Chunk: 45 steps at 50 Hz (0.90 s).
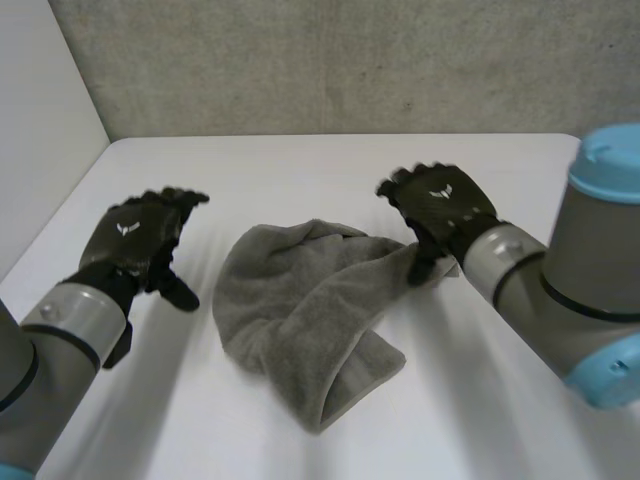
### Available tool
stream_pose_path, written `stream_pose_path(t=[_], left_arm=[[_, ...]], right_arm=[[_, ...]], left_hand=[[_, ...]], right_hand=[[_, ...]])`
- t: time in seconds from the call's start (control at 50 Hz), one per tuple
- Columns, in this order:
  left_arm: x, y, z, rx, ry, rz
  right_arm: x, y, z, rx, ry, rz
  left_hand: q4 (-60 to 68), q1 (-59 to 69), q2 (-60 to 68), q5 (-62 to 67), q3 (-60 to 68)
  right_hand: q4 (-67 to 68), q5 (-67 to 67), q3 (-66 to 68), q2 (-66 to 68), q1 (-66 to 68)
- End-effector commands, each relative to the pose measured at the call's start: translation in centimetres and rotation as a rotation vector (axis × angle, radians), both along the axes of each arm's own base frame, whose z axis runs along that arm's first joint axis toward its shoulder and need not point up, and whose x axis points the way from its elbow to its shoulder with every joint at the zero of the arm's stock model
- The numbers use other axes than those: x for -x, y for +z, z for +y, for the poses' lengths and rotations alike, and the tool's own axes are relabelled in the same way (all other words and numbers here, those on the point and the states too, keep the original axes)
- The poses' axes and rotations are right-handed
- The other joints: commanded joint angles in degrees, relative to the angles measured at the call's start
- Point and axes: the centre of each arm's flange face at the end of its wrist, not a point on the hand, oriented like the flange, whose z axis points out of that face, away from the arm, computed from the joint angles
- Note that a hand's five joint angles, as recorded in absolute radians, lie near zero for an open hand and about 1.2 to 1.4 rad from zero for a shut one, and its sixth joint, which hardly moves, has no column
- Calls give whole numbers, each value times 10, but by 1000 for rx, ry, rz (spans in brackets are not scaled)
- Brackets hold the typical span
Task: Fold the towel.
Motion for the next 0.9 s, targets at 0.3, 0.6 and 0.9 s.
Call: stream_pose_path(t=[0.3,0.6,0.9], left_arm=[[20,-18,67,-234,-131,49],[44,-80,38,-311,-66,-41],[57,-20,9,-75,-64,94]], right_arm=[[30,-84,-46,35,-63,34],[12,-112,-76,69,-24,65],[18,-42,-79,217,-54,-6]], left_hand=[[77,76,78,77,77],[124,123,124,124,124],[682,682,683,683,682]], right_hand=[[16,16,26,21,30],[324,325,335,330,339],[668,668,678,673,682]])
